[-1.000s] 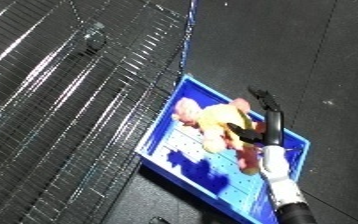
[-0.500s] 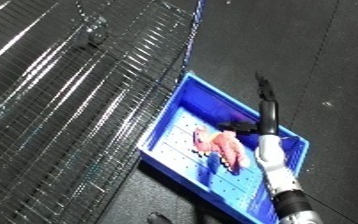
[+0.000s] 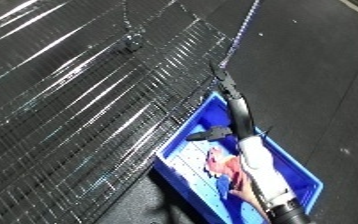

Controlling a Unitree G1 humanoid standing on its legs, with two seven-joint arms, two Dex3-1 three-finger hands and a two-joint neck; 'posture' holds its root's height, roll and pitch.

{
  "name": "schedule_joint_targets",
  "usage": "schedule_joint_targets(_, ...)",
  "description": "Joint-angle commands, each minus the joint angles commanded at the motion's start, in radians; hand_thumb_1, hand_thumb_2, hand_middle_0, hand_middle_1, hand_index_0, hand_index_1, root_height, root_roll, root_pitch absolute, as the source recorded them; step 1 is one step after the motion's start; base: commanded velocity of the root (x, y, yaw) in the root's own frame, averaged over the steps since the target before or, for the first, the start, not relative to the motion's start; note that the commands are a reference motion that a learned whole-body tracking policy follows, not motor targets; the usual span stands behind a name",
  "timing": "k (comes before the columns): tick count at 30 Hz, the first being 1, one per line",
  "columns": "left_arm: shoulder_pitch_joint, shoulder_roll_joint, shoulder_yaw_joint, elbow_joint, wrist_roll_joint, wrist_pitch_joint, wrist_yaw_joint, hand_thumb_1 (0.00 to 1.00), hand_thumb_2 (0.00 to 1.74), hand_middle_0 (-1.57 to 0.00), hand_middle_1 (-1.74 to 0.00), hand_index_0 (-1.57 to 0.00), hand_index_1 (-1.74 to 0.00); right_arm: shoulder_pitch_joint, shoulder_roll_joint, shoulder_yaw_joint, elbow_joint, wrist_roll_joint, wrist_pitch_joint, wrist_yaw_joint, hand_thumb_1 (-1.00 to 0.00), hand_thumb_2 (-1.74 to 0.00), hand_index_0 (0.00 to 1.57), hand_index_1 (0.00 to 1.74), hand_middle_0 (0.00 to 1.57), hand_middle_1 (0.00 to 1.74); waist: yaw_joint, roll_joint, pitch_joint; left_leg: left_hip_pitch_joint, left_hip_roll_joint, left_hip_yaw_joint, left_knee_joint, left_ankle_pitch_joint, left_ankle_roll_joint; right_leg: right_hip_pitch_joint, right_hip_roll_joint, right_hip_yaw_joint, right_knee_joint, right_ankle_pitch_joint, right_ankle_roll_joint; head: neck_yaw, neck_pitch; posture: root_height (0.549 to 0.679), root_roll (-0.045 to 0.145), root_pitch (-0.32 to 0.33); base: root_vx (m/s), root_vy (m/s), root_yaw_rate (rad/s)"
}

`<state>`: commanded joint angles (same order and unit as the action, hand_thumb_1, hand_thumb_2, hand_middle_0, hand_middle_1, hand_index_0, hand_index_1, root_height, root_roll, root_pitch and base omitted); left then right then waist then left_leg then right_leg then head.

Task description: Pick up the object and place it into the box

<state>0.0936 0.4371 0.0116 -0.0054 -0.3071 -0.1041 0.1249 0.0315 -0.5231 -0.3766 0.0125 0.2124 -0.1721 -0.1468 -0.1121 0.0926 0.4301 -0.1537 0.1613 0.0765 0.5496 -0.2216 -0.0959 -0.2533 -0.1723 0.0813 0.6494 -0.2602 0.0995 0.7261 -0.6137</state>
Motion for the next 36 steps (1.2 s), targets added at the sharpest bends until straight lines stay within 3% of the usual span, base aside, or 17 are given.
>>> schedule_joint_targets(6,-0.01,-0.023,-0.023,-0.008,-0.042,0.01,0.008,1.0,1.74,-1.57,-1.74,-1.57,-1.74,-0.052,0.002,0.099,-0.047,-0.01,0.02,0.027,0.0,0.0,0.0,0.0,0.0,0.0,0.047,-0.033,0.007,-0.018,0.001,-0.025,0.005,0.01,0.0004,0.008,-0.0047,-0.032,0.02,-0.016,-0.0023,-0.155,0.009,0.649,0.061,-0.1,-0.017,-0.026,0.278)
schedule_joint_targets(16,-0.046,-0.011,-0.033,-0.02,-0.019,0.006,0.045,1.0,1.74,-1.57,-1.74,-1.57,-1.74,-0.167,0.008,0.278,-0.067,-0.045,0.036,0.046,0.0,0.0,0.0,0.0,0.0,0.0,0.115,-0.062,0.018,-0.04,-0.01,-0.065,-0.005,0.03,0.0,0.019,-0.0148,-0.071,0.028,-0.025,-0.0035,-0.403,-0.003,0.648,0.055,-0.103,-0.011,-0.009,0.185)
schedule_joint_targets(28,-0.125,0.014,-0.043,-0.008,0.016,-0.011,0.088,1.0,1.74,-1.57,-1.74,-1.57,-1.74,-0.272,0.015,0.415,-0.017,-0.063,0.04,0.039,0.0,0.0,0.0,0.0,0.0,0.0,0.176,-0.074,0.024,-0.056,-0.025,-0.103,-0.009,0.041,0.0004,0.018,-0.0273,-0.105,0.05,-0.034,-0.0014,-0.666,-0.071,0.647,0.051,-0.1,0.002,0.002,0.122)
schedule_joint_targets(36,-0.133,0.016,-0.036,-0.003,0.016,-0.01,0.085,1.0,1.74,-1.57,-1.74,-1.57,-1.74,-0.267,0.021,0.427,-0.002,-0.097,0.044,0.038,0.0,0.0,0.0,0.0,0.0,0.0,0.183,-0.071,0.024,-0.05,-0.029,-0.111,-0.018,0.036,0.0023,0.024,-0.028,-0.11,0.038,-0.032,0.0045,-0.694,-0.068,0.647,0.048,-0.097,0.01,0.027,0.018)
